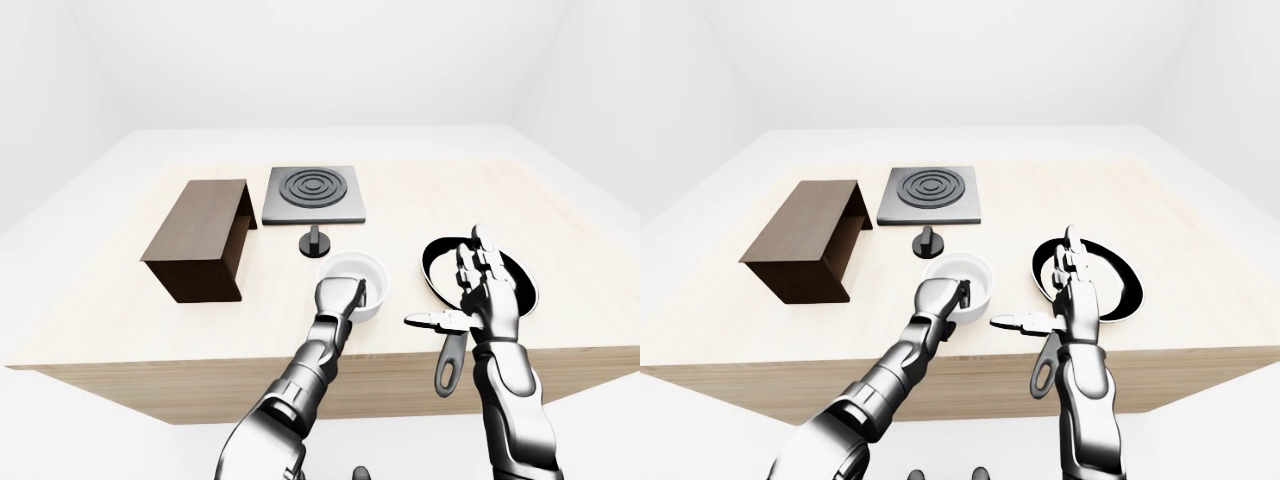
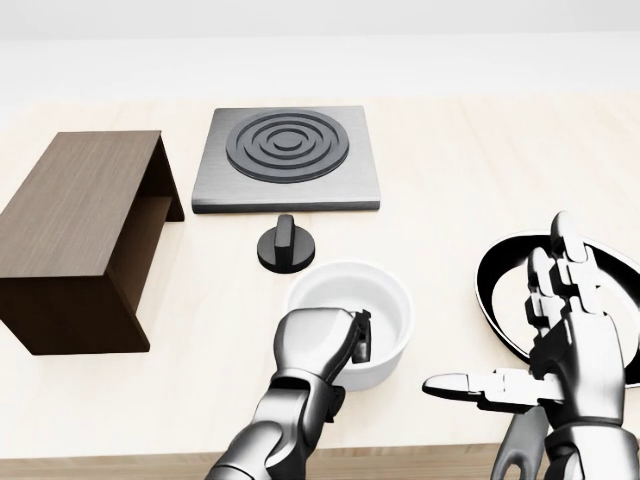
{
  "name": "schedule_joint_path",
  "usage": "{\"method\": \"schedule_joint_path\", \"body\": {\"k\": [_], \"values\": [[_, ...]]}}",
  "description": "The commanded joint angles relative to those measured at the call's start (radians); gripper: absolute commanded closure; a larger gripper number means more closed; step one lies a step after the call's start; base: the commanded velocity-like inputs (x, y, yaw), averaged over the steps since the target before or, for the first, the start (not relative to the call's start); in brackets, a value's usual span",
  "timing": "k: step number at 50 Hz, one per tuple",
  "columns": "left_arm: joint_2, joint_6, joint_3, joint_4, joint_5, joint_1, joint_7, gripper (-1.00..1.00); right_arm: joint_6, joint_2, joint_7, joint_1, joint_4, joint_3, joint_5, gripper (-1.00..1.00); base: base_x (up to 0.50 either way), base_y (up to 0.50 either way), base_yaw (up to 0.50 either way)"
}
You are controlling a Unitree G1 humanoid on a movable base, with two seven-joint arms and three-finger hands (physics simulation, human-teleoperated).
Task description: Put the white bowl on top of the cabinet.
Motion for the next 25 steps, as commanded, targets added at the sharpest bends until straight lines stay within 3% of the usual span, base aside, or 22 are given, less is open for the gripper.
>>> {"method": "schedule_joint_path", "body": {"k": [1,9,25], "values": [[-0.008,0.000,0.010,0.049,-0.027,0.022,0.026,1.00,0.000,0.000,0.003,0.002,-0.009,-0.002,0.005,-1.00,0.00,0.00,0.00],[-0.005,0.000,0.009,0.044,-0.027,0.019,0.020,1.00,0.000,0.005,0.007,0.017,-0.032,0.002,0.003,-1.00,0.00,0.00,0.00],[0.037,0.000,-0.004,-0.191,0.088,0.042,-0.168,1.00,0.000,0.012,0.015,0.030,-0.043,0.008,-0.006,-1.00,0.00,0.00,0.00]]}}
